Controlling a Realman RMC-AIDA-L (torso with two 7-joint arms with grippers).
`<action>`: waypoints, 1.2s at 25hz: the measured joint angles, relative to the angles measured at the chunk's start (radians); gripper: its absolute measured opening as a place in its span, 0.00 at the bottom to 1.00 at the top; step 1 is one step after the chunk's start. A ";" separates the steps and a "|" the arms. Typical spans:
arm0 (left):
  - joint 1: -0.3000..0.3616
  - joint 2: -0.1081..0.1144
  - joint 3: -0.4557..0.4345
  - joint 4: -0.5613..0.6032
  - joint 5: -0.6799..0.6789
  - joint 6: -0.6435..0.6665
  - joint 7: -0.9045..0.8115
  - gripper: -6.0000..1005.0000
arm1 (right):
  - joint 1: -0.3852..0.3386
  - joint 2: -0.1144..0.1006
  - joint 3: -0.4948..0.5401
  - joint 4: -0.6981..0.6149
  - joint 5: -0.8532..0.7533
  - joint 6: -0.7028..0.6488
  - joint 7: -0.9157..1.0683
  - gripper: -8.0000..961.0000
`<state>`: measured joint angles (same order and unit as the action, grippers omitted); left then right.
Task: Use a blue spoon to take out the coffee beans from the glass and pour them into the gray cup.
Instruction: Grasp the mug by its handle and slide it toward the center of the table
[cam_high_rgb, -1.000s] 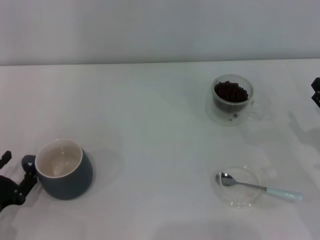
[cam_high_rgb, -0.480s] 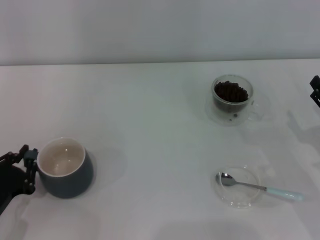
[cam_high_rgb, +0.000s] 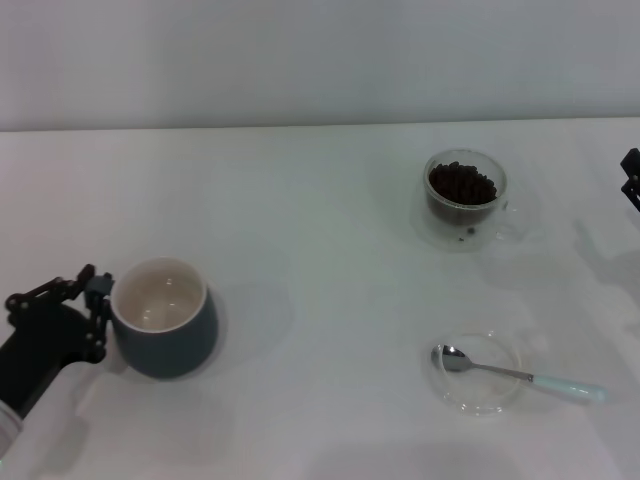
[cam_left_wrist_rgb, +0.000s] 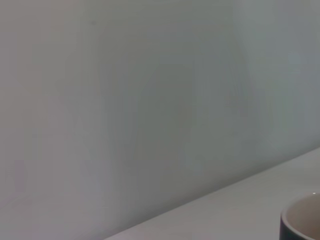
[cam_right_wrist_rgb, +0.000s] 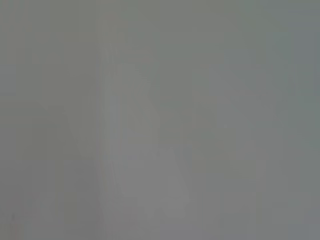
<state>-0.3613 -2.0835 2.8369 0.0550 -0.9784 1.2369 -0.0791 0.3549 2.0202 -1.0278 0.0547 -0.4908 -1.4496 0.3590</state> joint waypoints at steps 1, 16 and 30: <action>-0.006 0.000 0.002 0.004 0.004 -0.006 0.001 0.14 | 0.001 0.000 0.000 -0.001 0.000 0.000 0.000 0.86; -0.054 -0.006 0.006 0.126 0.108 -0.114 0.001 0.14 | 0.009 0.001 -0.006 -0.016 -0.002 0.000 0.002 0.86; -0.040 -0.007 0.005 0.137 0.170 -0.128 0.001 0.13 | 0.010 0.002 -0.006 -0.027 -0.002 0.000 0.009 0.86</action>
<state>-0.4014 -2.0909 2.8424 0.1918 -0.8080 1.1085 -0.0784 0.3651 2.0218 -1.0339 0.0274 -0.4924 -1.4496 0.3683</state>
